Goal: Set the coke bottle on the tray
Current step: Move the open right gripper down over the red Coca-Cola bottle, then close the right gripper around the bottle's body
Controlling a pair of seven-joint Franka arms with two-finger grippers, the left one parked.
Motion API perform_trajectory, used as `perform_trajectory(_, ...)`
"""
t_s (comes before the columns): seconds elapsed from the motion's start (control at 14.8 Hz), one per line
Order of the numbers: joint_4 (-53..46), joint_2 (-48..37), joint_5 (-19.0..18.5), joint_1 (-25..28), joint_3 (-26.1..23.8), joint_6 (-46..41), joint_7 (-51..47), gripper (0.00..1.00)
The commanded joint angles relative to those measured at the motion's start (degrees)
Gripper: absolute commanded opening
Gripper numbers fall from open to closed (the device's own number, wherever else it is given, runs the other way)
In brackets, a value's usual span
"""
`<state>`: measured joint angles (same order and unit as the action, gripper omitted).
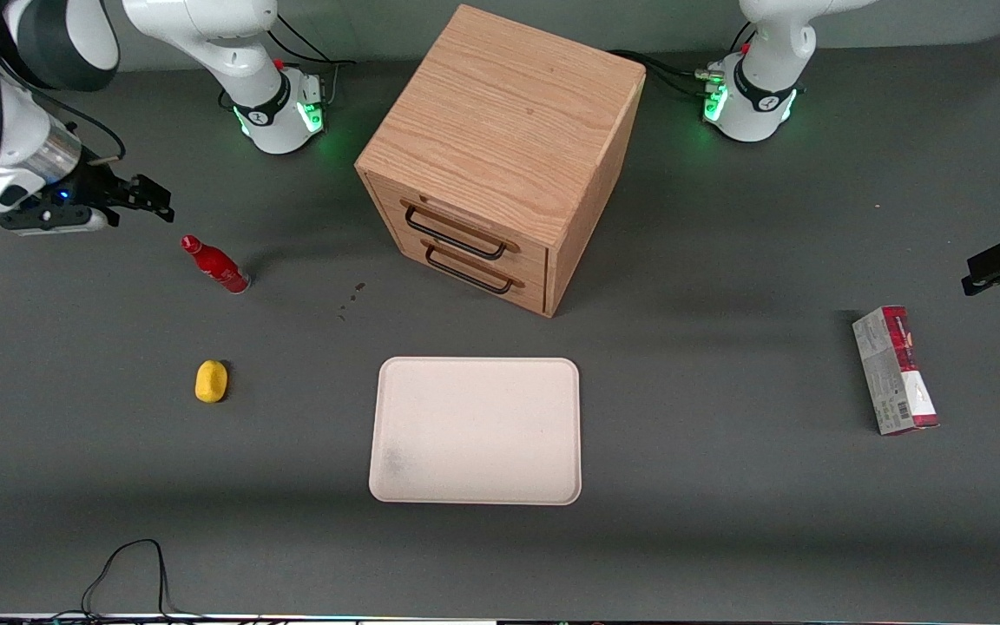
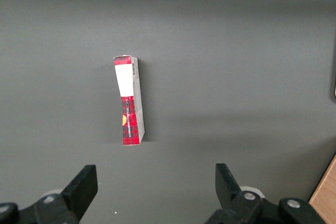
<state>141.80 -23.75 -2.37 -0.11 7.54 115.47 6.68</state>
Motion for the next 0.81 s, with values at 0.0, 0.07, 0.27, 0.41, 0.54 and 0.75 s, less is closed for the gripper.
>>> perform_trajectory(0.0,2.68,2.2,-0.44,0.46,0.2,5.53,-1.58,1.0)
perform_trajectory(0.07,3.73,3.17,-0.35,0.46,0.28,6.94,-1.58,1.0)
perform_trajectory(0.27,7.06,5.63,-0.18,0.46,0.37,11.76,-1.58,1.0)
perform_trajectory(0.41,7.78,6.87,-0.18,0.46,0.46,13.63,-1.58,1.0)
perform_trajectory(0.54,7.87,7.92,-0.18,0.46,0.46,13.73,-1.58,1.0)
perform_trajectory(0.75,7.87,9.86,-0.18,0.46,0.46,13.81,-1.58,1.0)
